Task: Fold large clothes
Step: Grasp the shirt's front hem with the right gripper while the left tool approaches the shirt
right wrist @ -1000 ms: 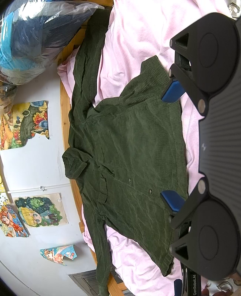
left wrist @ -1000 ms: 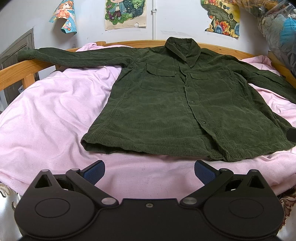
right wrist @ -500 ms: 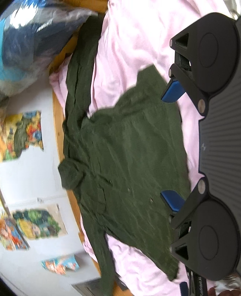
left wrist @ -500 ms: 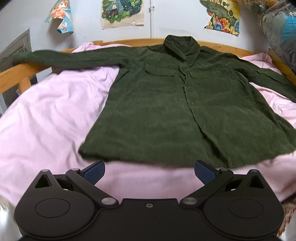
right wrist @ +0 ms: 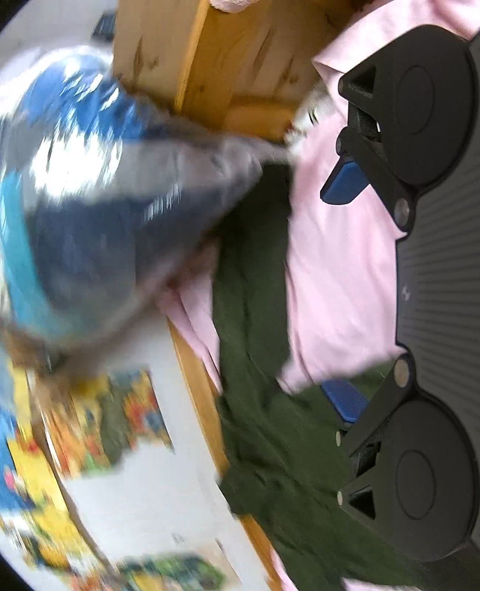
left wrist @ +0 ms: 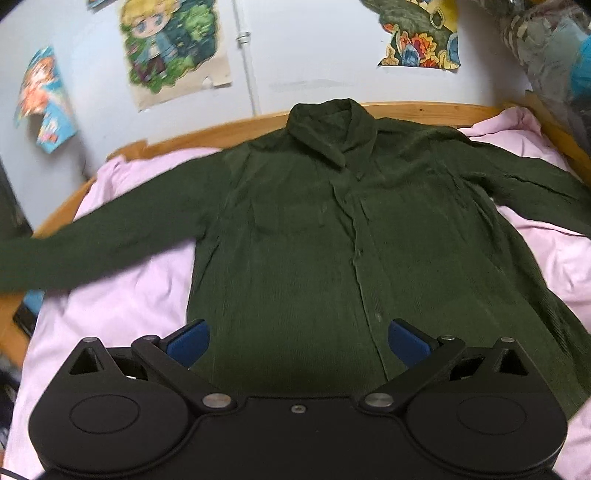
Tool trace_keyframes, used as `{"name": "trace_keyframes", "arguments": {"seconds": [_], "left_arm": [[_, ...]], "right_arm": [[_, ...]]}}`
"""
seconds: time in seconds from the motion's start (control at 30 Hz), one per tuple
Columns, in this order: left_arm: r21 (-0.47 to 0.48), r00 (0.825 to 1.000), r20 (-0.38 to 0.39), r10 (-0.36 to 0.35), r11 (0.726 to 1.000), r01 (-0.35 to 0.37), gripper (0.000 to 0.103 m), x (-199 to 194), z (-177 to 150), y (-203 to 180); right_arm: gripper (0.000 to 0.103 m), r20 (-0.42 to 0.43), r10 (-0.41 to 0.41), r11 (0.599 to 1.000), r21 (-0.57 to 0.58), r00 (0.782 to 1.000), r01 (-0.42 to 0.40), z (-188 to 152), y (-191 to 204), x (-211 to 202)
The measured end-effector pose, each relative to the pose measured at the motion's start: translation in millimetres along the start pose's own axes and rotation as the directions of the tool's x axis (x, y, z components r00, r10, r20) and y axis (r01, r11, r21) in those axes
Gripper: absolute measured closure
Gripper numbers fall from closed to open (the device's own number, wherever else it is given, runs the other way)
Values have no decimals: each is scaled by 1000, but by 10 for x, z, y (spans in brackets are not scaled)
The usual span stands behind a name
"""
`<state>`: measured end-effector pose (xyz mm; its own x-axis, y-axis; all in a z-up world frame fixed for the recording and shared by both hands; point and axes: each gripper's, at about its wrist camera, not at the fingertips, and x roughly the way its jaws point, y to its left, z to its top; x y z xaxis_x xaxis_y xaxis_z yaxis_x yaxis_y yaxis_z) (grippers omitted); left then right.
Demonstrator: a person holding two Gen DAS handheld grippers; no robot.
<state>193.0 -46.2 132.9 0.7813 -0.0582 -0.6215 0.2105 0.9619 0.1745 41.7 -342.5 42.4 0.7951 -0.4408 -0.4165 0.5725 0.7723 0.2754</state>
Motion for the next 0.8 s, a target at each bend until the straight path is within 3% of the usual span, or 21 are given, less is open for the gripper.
{"name": "trace_keyframes", "arguments": {"seconds": [0.2, 0.3, 0.37, 0.47, 0.57, 0.67, 0.73, 0.77, 0.8], "left_arm": [[37, 998, 28, -61, 998, 60, 0, 620, 62, -198], [65, 996, 41, -84, 995, 81, 0, 941, 56, -305], [47, 993, 28, -112, 993, 111, 1, 1173, 81, -350], [4, 987, 20, -160, 987, 160, 0, 1445, 112, -399], [-21, 980, 16, -196, 980, 196, 1, 1659, 132, -461], [-18, 976, 28, -218, 976, 218, 1, 1780, 155, -535], [-23, 973, 32, -229, 973, 230, 1, 1836, 164, -567], [-32, 972, 28, -234, 971, 235, 1, 1858, 166, -575], [-44, 969, 23, -245, 968, 246, 1, 1876, 165, -577]], "right_arm": [[4, 77, -197, 964, 197, 977, 179, -74, -89, 832], [9, 100, -282, 921, 306, 954, 240, -47, -139, 1195], [15, 88, -347, 886, 356, 934, 296, -33, -174, 1430], [16, 61, -425, 833, 417, 903, 364, -29, -254, 1725], [15, 73, -469, 803, 451, 880, 390, -56, -283, 1889], [16, 97, -479, 781, 501, 872, 373, -72, -357, 1974], [30, 100, -508, 760, 520, 855, 390, -50, -379, 2008], [49, 97, -533, 751, 513, 841, 417, -40, -347, 2029], [59, 106, -549, 751, 498, 829, 434, -37, -312, 2036]]}}
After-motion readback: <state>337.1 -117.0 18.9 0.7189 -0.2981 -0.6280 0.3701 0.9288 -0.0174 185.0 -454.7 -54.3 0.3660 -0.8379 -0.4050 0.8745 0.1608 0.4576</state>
